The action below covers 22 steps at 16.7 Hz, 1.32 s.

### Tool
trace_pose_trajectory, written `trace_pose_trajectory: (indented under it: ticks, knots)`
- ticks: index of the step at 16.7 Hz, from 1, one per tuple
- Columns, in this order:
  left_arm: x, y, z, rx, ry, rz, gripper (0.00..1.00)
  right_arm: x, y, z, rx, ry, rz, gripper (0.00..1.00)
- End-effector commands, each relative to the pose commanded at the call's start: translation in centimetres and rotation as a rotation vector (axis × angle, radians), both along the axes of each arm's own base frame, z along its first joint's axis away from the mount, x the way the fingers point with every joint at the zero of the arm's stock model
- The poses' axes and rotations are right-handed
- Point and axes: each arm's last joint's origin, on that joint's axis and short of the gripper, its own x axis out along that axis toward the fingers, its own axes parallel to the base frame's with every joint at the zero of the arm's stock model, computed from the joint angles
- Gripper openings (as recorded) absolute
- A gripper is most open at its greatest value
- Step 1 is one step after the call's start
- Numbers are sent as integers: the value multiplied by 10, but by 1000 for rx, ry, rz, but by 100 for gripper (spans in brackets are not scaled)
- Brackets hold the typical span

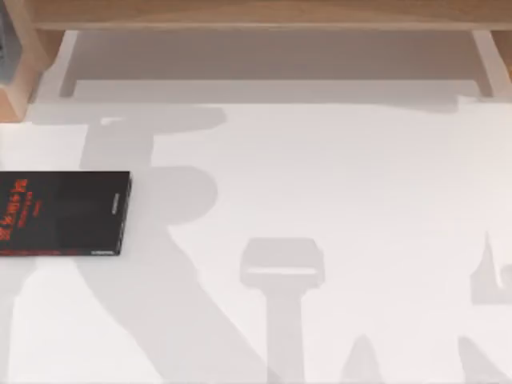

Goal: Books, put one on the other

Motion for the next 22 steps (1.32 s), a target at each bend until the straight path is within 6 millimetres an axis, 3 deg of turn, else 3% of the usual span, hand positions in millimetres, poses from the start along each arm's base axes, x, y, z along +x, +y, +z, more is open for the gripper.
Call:
trace_pose_trajectory:
  ticks: [3,7,11,15,19,22]
  knots:
    - [-18,-7,18,110,-51,65,0,0,0,0,0,0,0,100]
    - [-66,-8,40,384,-89,269,0,0,0,0,0,0,0,100]
    - [-119,-23,33,735,4,429,0,0,0,0,0,0,0,100]
    - [-160,-59,-10,1098,185,358,0,0,0,0,0,0,0,100]
    - [-194,-108,-77,1389,315,19,0,0,0,0,0,0,0,100]
    - [-221,-137,-122,1511,357,-268,0,0,0,0,0,0,0,100]
